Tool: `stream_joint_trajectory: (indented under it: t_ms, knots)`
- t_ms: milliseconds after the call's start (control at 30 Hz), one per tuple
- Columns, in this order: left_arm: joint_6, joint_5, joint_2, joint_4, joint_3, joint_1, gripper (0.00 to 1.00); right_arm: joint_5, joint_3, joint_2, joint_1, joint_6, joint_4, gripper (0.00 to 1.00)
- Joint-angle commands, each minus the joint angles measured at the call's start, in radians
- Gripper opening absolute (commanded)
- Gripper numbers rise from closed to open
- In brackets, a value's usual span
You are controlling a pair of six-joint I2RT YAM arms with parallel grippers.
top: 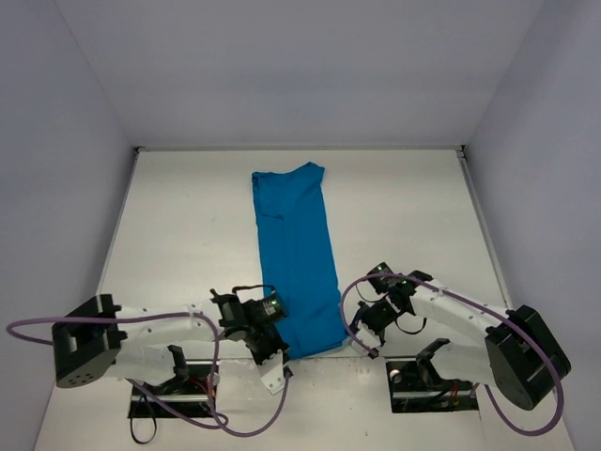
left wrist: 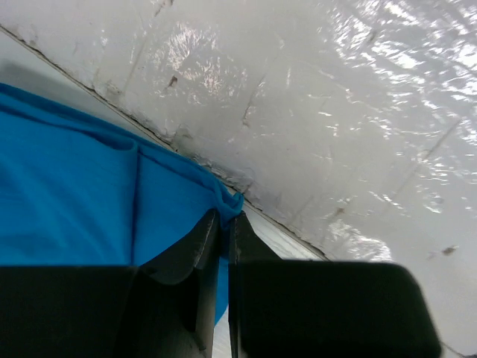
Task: Fold and stack the t-shirts
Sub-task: Grab the bottom of the folded rectangular tshirt with both arms, then fold the folded rectangular tshirt in 1/3 of the way
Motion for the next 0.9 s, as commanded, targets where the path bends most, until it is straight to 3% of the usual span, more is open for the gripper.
stream_joint_trajectory:
  t_ms: [0,200,333,500,600,867]
  knots:
    - [-0.102,0.061,-0.206,0.038,-0.055,0.004,0.0,-0.083,0.044,-0.042,-0.022,-0.449,-0.036,0.0]
    - [-0.212,0.125,-0.409,0.047,-0.124,0.1,0.0,-0.149,0.084,-0.074,-0.024,-0.294,-0.039,0.0]
    - [-0.266,0.137,-0.437,0.054,-0.114,0.112,0.0,-0.191,0.123,-0.054,-0.023,-0.211,-0.038,0.0]
    - [-0.426,0.263,-0.36,0.098,-0.034,0.277,0.0,-0.236,0.27,0.03,-0.043,-0.029,-0.036,0.0]
    - [-0.509,0.353,-0.267,0.122,0.035,0.475,0.0,-0.247,0.345,0.096,-0.098,0.015,-0.037,0.0]
    - [-0.574,0.502,0.021,0.118,0.298,0.804,0.0,-0.27,0.576,0.368,-0.227,0.084,-0.035,0.0]
